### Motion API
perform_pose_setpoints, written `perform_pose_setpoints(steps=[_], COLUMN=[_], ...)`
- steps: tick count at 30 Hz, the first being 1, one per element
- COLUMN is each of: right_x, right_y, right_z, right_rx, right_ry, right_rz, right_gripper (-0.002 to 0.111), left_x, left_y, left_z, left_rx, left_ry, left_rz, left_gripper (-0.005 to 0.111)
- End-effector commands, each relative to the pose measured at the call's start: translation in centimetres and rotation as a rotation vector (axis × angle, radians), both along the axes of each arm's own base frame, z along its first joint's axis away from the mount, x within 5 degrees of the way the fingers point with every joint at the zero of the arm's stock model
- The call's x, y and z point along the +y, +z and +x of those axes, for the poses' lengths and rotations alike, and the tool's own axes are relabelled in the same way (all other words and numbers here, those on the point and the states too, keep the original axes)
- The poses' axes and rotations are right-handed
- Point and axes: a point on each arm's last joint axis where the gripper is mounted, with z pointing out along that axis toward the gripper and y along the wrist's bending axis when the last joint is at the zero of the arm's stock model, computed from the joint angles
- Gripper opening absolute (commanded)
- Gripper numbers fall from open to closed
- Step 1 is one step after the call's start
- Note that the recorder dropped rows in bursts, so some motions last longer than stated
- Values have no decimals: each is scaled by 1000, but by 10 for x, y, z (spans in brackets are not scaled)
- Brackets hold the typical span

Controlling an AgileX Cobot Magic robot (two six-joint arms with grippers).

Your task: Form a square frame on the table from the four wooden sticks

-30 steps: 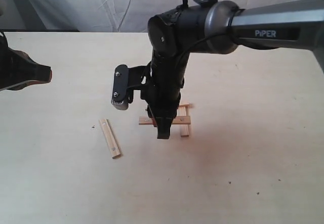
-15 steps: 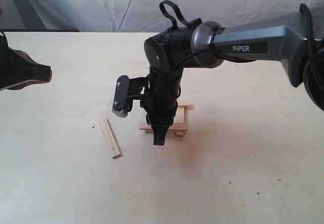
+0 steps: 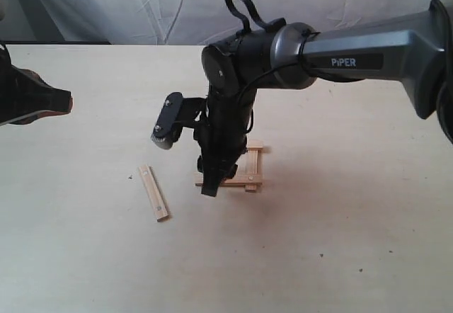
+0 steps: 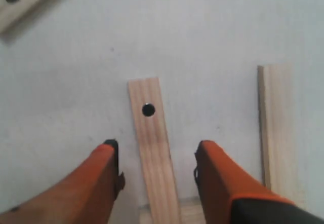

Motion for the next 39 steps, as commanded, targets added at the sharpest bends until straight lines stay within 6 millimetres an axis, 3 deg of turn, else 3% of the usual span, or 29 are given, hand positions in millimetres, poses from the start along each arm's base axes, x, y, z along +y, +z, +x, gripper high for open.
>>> perform_pose_setpoints(steps=[1,7,12,18,23,33,35,39], right_x=[12,27,47,77,95,103,103,104], right_y=[25,35,34,23,3,-27,-29,-28], right_z=[-3,-3,-10,-18,-20,-19,-19,-20], right_rx=[69,125,163,136,93,58,59,62], right_ry=[-162,-390,-477,-553,-603,-649,-650,-651], right_rz=[97,168,165,152,75,9,7,10], right_gripper=[47,47,47,47,47,47,38,2], left_x=[13,47,66,68,68,68,68,67], left_y=[2,2,2,1,1,1,1,2], left_z=[5,6,5,5,5,5,5,5], left_rx=[-33,-35,-50,-52,-55,-55,-57,-58], left_ry=[124,303,426,453,456,457,459,462], left_rz=[-23,-43,-82,-113,-118,-123,-124,-139], left_gripper=[0,0,0,0,0,0,0,0])
